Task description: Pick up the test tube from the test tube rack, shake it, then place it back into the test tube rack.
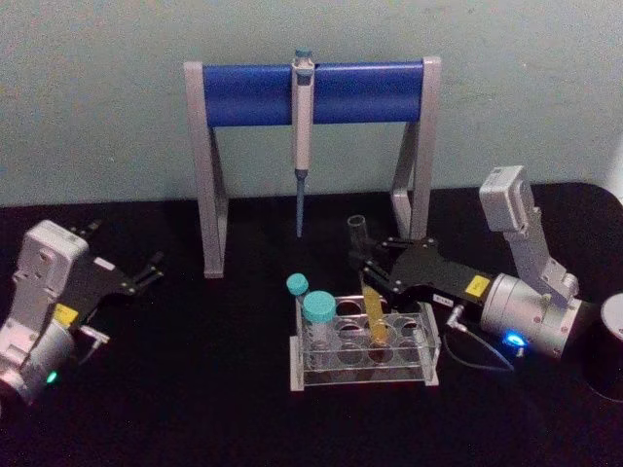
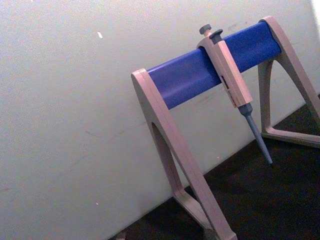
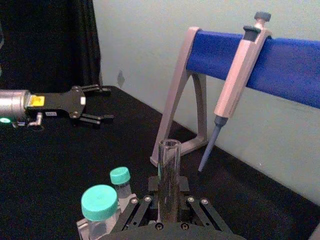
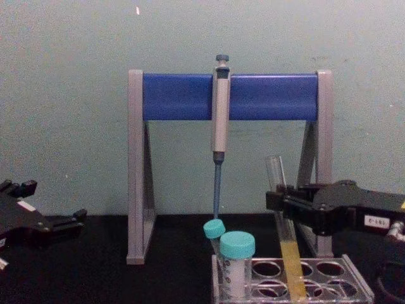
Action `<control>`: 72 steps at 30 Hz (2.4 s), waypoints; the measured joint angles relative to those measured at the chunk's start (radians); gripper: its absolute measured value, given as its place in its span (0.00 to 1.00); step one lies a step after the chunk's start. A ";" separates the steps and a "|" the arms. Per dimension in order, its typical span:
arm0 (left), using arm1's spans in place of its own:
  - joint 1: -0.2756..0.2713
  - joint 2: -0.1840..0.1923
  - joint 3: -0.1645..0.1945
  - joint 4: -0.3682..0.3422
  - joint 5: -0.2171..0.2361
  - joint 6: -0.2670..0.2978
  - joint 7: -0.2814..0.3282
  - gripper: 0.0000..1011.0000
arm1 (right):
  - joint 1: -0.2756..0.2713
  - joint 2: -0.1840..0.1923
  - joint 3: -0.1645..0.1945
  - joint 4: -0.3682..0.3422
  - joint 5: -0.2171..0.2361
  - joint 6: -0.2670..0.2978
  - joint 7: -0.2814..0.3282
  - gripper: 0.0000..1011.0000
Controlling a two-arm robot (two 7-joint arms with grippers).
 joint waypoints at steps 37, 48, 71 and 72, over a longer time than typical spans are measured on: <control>0.000 0.000 0.000 0.000 0.000 0.000 0.000 0.99 | -0.104 -0.001 0.145 -0.127 0.009 -0.153 -0.114 0.23; 0.000 0.000 0.000 0.000 0.000 0.000 0.000 0.99 | -0.116 -0.021 0.165 -0.120 0.003 -0.174 -0.107 0.23; 0.000 0.000 0.000 0.000 0.000 0.000 0.000 0.99 | -0.086 -0.006 0.115 -0.103 0.181 -0.121 0.101 0.23; 0.000 0.000 0.000 0.000 0.000 0.000 0.000 0.99 | -0.088 0.002 0.115 -0.109 0.186 -0.112 0.104 0.23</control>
